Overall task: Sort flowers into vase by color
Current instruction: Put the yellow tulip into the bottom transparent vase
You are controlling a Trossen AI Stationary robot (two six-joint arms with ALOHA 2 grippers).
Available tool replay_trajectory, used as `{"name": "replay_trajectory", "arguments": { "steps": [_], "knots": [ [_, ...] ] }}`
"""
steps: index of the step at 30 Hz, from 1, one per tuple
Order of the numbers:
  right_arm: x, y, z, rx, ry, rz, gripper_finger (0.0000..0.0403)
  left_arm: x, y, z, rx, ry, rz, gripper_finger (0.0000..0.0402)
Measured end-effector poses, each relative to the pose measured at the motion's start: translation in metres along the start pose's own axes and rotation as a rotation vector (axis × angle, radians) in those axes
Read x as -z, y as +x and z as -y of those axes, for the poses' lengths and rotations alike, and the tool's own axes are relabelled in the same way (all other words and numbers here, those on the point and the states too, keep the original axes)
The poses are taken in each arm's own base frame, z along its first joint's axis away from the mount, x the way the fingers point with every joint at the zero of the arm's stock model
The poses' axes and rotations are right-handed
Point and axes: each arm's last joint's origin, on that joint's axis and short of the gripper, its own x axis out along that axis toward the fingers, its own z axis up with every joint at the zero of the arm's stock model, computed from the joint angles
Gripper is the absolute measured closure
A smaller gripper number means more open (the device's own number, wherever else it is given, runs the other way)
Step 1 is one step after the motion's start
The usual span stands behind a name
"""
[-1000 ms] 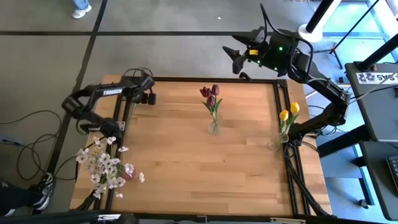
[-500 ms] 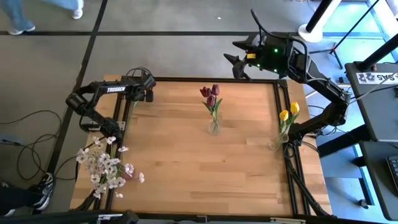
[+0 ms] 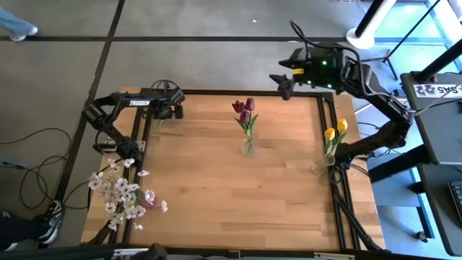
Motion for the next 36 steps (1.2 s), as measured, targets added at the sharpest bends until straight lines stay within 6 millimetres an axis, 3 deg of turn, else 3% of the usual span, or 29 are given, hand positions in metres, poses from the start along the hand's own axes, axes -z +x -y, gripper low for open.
{"name": "replay_trajectory", "arguments": {
  "steps": [3, 5, 8, 11, 16, 21, 24, 28, 32, 36],
  "knots": [
    [0.002, -0.014, 0.002, 0.000, 0.002, -0.005, 0.0114, -0.001, -0.012, 0.003, 0.064, -0.013, 0.021, 0.0375],
    [0.002, -0.026, 0.004, 0.000, 0.000, 0.007, 0.0114, -0.005, -0.028, 0.007, 0.167, -0.031, 0.036, 0.0390],
    [0.005, -0.042, 0.006, 0.001, -0.038, 0.009, 0.0114, -0.014, -0.062, 0.008, 0.309, -0.061, 0.138, 0.0390],
    [0.011, -0.045, 0.006, -0.016, -0.046, 0.005, 0.0114, -0.024, -0.112, 0.008, 0.548, -0.128, 0.305, 0.0394],
    [0.024, -0.028, 0.005, -0.127, 0.013, 0.058, 0.0114, -0.021, -0.194, 0.004, 1.000, -0.085, 0.633, 0.0398],
    [0.040, 0.022, -0.013, -0.290, 0.140, 0.166, 0.0114, 0.002, -0.254, 0.003, 1.402, 0.091, 0.905, 0.0398],
    [0.042, 0.050, -0.030, -0.434, 0.204, 0.283, 0.0114, 0.020, -0.272, 0.008, 1.537, 0.167, 0.975, 0.0399],
    [0.038, 0.080, -0.055, -0.547, 0.235, 0.388, 0.0114, 0.039, -0.280, 0.017, 1.596, 0.262, 1.007, 0.0399],
    [0.032, 0.100, -0.072, -0.568, 0.235, 0.417, 0.0114, 0.049, -0.283, 0.023, 1.633, 0.273, 1.008, 0.0399],
    [0.028, 0.115, -0.077, -0.524, 0.246, 0.424, 0.0129, 0.056, -0.286, 0.023, 1.659, 0.289, 0.999, 0.0399]
  ]
}}
